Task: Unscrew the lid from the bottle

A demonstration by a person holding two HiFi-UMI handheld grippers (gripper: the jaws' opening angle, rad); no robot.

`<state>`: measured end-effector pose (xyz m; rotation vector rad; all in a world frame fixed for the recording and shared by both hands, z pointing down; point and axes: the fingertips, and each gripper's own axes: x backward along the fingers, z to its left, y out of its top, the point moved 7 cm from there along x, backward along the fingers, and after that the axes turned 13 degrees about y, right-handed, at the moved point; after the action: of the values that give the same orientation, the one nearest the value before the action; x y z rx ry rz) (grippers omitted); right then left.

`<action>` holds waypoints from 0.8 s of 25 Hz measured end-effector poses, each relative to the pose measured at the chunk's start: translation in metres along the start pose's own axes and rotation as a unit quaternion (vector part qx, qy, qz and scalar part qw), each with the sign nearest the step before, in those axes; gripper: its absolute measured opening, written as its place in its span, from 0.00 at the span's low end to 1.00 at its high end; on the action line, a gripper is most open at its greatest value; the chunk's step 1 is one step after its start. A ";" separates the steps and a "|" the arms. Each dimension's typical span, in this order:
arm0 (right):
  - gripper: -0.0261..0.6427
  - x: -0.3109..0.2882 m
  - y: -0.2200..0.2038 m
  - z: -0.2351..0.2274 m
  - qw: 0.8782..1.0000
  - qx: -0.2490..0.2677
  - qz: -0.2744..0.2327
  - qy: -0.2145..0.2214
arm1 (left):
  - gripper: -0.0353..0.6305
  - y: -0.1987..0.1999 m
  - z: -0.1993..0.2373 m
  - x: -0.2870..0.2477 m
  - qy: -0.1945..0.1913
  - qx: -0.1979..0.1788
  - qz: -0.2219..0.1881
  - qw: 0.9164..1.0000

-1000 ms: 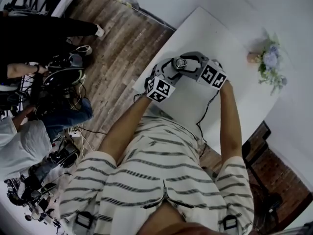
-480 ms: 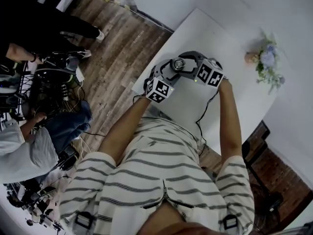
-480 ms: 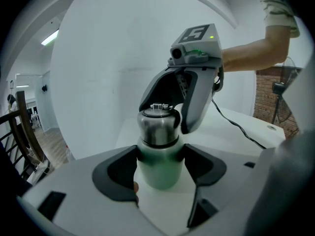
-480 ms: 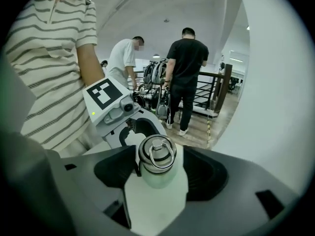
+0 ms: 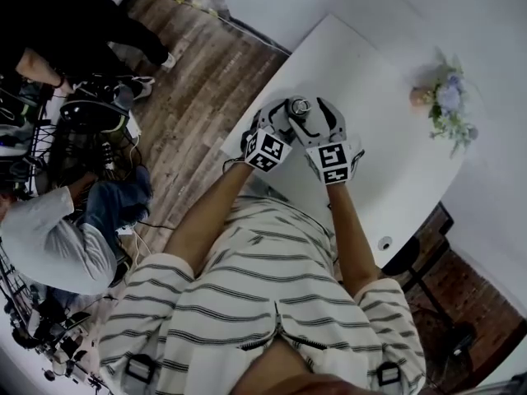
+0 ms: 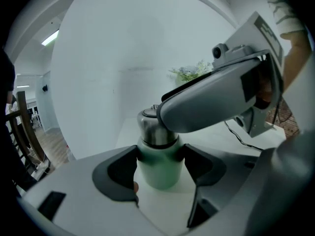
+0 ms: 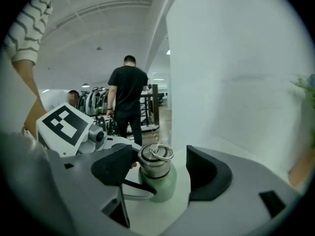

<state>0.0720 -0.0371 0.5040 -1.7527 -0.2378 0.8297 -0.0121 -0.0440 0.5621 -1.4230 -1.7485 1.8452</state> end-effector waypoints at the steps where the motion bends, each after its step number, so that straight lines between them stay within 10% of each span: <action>1: 0.57 0.000 -0.002 0.004 1.000 -0.011 -0.005 -0.019 | 0.50 0.000 0.000 0.000 0.000 0.000 0.000 1.000; 8: 0.50 -0.008 -0.005 0.012 0.994 -0.064 -0.023 -0.081 | 0.50 0.001 -0.001 0.001 0.001 -0.003 0.002 1.000; 20: 0.41 -0.013 -0.009 0.009 0.998 -0.037 -0.018 -0.052 | 0.50 -0.002 -0.001 0.000 0.002 0.000 0.002 1.000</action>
<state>0.0587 -0.0349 0.5162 -1.7709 -0.3726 0.8967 -0.0119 -0.0434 0.5638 -1.4297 -1.7450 1.8427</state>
